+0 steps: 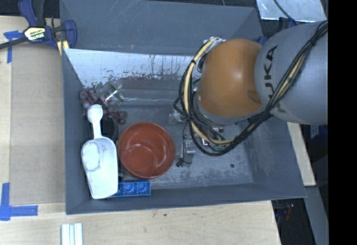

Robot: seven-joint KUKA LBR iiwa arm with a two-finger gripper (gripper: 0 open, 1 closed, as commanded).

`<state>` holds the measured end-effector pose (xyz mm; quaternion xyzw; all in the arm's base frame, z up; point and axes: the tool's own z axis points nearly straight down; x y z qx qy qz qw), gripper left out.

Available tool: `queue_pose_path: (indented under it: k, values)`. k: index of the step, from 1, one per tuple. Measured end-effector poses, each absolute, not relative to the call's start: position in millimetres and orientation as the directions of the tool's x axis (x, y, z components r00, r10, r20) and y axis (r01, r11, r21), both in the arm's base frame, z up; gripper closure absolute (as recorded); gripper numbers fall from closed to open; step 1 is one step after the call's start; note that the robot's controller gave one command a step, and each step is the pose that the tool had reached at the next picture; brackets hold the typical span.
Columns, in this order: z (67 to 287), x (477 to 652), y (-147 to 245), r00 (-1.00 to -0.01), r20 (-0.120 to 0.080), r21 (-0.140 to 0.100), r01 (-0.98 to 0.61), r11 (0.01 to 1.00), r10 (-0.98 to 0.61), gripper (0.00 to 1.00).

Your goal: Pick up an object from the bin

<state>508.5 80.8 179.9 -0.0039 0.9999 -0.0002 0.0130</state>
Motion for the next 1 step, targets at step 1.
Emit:
queue_pose_path:
  k: [1]
  values:
    - [123.8,550.0,119.4,-0.988,-0.048,-0.007,-0.150,0.989,-0.150,0.00]
